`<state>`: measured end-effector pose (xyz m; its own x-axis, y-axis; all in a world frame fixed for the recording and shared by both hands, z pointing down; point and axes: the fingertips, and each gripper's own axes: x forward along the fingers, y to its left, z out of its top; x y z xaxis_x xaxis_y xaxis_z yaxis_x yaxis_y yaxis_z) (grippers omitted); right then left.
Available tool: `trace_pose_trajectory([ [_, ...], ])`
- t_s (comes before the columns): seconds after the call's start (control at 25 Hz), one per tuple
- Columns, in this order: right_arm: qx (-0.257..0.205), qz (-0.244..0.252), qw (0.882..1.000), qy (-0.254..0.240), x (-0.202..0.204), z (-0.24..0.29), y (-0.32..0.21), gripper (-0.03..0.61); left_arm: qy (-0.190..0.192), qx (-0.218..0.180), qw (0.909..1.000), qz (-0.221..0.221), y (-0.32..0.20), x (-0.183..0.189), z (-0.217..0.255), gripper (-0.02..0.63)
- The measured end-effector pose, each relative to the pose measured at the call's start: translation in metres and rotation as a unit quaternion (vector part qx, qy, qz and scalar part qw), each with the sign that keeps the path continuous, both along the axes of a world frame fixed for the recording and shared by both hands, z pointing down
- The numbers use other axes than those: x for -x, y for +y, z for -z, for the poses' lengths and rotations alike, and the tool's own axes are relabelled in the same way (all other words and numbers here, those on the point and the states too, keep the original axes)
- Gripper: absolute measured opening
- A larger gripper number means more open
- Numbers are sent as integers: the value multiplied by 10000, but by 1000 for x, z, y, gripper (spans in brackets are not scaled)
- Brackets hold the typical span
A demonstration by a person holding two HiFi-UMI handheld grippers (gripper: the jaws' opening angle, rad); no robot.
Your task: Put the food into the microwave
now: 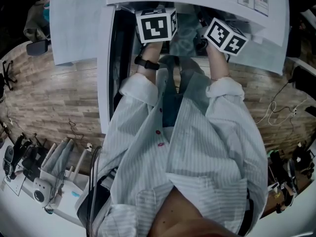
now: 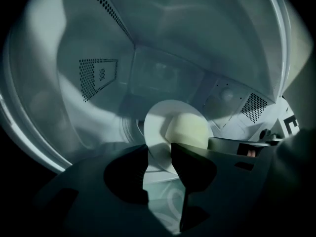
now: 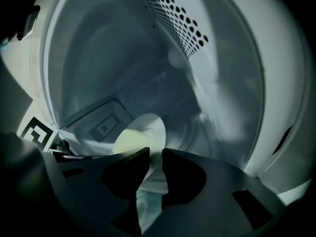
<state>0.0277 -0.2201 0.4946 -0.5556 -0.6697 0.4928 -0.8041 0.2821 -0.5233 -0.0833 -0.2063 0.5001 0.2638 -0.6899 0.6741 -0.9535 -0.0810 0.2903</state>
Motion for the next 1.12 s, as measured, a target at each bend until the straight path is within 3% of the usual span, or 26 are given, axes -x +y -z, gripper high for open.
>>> trace_pose_trajectory([
  [0.24, -162, 128, 9993, 323, 4, 0, -6, 87, -319, -10, 9995, -58, -6, 5, 0, 147],
  [0.72, -489, 135, 9964, 676, 3, 4, -13, 104, -351, -99, 9991, -213, -16, 3, 0, 155],
  [0.84, -538, 115, 9961, 688, 2, 3, -13, 106, -364, -214, 9988, -240, -16, 3, 0, 155],
  [1.0, -576, 85, 9964, 623, 3, 4, -12, 123, -726, -484, 9958, -295, -19, 6, 5, 154],
  [1.12, -661, 75, 9946, 792, 2, 4, -11, 129, -670, -531, 9958, -331, -18, -1, -1, 153],
])
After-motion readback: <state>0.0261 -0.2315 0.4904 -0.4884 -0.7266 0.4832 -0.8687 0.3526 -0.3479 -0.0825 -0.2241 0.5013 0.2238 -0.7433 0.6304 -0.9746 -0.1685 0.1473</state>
